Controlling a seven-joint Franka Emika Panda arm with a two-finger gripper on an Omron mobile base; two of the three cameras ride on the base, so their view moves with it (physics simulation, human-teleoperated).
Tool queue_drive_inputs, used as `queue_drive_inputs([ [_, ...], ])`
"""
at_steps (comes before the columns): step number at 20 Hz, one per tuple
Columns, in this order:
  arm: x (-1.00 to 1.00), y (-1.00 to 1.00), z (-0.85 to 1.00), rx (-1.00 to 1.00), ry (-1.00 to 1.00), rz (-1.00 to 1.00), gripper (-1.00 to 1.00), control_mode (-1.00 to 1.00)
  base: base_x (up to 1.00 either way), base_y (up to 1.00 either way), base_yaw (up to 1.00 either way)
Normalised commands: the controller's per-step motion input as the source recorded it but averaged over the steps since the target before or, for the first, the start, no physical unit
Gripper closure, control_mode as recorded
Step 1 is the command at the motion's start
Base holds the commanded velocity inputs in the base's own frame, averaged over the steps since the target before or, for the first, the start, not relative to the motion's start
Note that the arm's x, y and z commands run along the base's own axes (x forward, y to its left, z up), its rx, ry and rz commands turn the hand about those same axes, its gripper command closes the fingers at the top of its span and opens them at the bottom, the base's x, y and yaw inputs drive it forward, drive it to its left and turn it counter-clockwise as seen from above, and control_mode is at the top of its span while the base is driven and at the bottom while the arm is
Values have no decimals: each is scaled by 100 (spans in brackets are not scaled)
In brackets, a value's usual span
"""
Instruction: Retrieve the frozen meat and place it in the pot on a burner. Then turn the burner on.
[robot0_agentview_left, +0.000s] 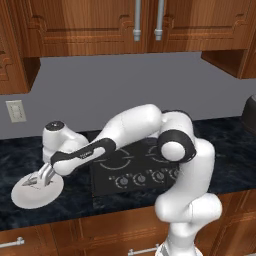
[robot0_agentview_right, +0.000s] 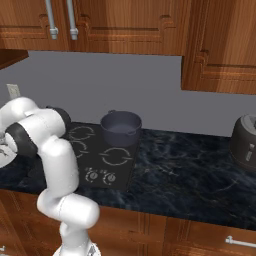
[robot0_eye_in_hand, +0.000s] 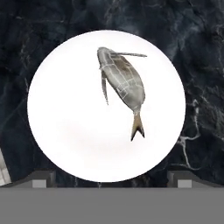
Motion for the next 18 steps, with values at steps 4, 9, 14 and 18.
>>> queue_drive_inputs([
  [4, 29, 24, -4, -8, 3, -3, -100, -100, 0, 0, 0],
  [9, 23, 27, 0, -7, 6, -2, -100, -100, 0, 0, 0],
  [14, 29, 18, -5, -7, 6, -1, -100, -100, 0, 0, 0],
  [18, 25, 10, -20, -6, 1, 0, -100, -100, 0, 0, 0],
])
